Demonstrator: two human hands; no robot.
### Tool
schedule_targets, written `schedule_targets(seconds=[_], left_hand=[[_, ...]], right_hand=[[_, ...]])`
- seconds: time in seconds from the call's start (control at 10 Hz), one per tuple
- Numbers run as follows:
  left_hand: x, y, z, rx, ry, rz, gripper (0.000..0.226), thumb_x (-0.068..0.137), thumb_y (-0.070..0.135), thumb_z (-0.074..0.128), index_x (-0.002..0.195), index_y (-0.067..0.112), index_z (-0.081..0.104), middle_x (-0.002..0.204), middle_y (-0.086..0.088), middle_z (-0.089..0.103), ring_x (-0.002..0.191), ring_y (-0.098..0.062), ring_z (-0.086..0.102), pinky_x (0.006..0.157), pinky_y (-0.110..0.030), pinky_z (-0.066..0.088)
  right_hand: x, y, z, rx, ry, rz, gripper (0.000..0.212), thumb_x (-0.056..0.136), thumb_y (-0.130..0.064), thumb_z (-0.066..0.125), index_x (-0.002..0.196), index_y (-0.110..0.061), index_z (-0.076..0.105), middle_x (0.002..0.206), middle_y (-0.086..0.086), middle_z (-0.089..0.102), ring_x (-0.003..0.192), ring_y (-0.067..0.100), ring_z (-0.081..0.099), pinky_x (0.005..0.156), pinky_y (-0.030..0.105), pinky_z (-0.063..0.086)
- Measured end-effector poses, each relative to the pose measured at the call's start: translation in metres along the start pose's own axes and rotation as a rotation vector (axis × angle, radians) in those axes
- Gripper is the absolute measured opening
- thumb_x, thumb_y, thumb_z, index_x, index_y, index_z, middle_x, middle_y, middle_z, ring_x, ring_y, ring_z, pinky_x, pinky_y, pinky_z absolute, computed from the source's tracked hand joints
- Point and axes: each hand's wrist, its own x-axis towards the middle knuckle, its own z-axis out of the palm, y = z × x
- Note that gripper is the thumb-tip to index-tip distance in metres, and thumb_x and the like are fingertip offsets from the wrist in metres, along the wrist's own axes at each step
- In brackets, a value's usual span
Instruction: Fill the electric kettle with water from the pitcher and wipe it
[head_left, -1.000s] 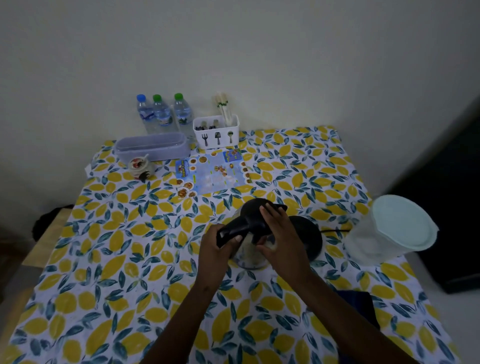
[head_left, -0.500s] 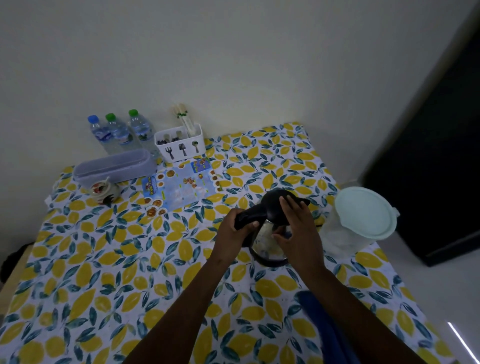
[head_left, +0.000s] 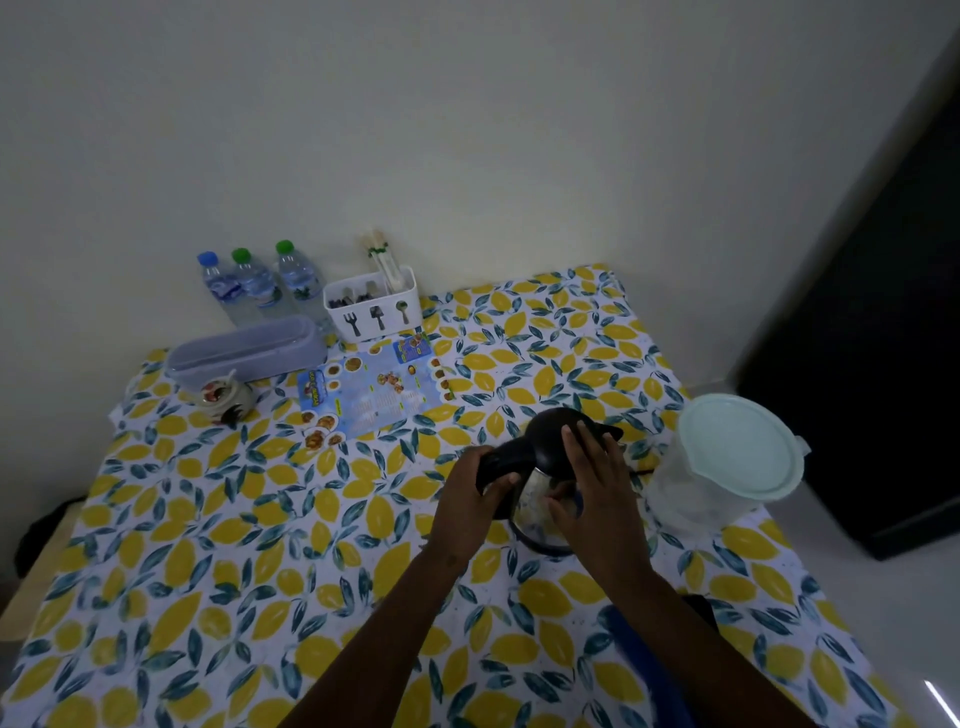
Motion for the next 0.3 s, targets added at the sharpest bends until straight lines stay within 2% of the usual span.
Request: schedule_targets(seconds=[0.1,0.2,0.3], left_hand=[[-0.009,-0.002,-0.005,0.136,0.016,0.067,0.042,0.097,0.035,0.053,0.134,0.018,0.045,0.132,-0.006,0.054,0.119,-0.018,0.051,0.101,-0.028,0.043],[-0.015,-0.005,-0.016,0.224,0.062,0.120,0.051,0.098,0.032,0.052,0.143,0.014,0.037,0.146,-0.007,0.044,0.132,-0.016,0.037,0.107,-0.017,0.026],[-0.023,0.005,-0.041,0.315,0.065,0.184,0.059,0.098,0.033,0.049,0.149,0.019,0.024,0.157,0.007,0.017,0.149,-0.016,0.006,0.120,-0.034,0.009]], right_hand=[[0.000,-0.001,-0.009,-0.091,0.012,-0.039,0.081,0.082,-0.033,0.070,0.148,-0.021,0.025,0.158,0.007,0.025,0.145,0.036,0.020,0.106,0.056,0.037],[0.006,-0.004,-0.015,-0.169,0.037,-0.063,0.073,0.084,-0.037,0.065,0.146,-0.018,0.031,0.156,0.010,0.030,0.143,0.036,0.025,0.104,0.058,0.039],[0.020,-0.018,-0.026,-0.214,0.037,-0.131,0.067,0.089,-0.041,0.058,0.145,-0.016,0.032,0.156,0.007,0.031,0.143,0.033,0.026,0.107,0.057,0.036]])
